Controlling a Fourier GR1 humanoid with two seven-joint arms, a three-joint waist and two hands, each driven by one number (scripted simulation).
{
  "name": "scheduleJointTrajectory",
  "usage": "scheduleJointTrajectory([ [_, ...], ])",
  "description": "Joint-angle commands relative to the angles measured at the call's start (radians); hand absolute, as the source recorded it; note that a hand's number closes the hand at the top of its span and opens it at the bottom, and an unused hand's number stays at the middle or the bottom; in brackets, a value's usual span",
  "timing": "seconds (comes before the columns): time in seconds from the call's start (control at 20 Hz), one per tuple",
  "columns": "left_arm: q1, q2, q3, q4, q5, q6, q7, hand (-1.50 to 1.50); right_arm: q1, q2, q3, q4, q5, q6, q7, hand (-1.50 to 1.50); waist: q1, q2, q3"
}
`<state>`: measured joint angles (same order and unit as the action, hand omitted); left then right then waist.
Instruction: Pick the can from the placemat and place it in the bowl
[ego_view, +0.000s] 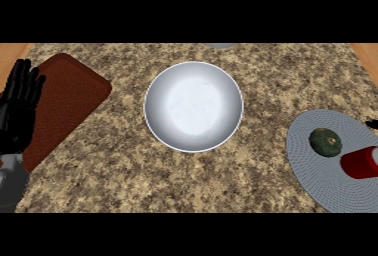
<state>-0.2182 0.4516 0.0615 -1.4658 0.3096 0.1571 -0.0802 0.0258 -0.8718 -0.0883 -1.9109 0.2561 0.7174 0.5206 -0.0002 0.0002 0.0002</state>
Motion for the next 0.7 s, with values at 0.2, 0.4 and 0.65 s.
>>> scheduleJointTrajectory([
  [0.2, -0.001, -0.039, 0.03, -0.019, -0.046, -0.014, 0.018, 0.0, -0.061, 0.08, 0.016, 0.188, 0.209, -0.026, -0.171, -1.5, 0.002, 0.0, 0.0],
  [0.4, 0.082, -0.049, 0.029, -0.115, -0.049, -0.011, 0.036, 0.0, 0.082, 0.087, -0.016, 0.207, 0.261, -0.115, -0.373, -1.5, 0.001, -0.002, 0.001],
  [0.65, 0.003, -0.069, 0.049, -0.082, -0.079, -0.006, 0.091, 0.0, -0.067, 0.141, -0.001, 0.281, 0.302, -0.064, -0.371, -1.5, 0.002, 0.0, 0.0],
])
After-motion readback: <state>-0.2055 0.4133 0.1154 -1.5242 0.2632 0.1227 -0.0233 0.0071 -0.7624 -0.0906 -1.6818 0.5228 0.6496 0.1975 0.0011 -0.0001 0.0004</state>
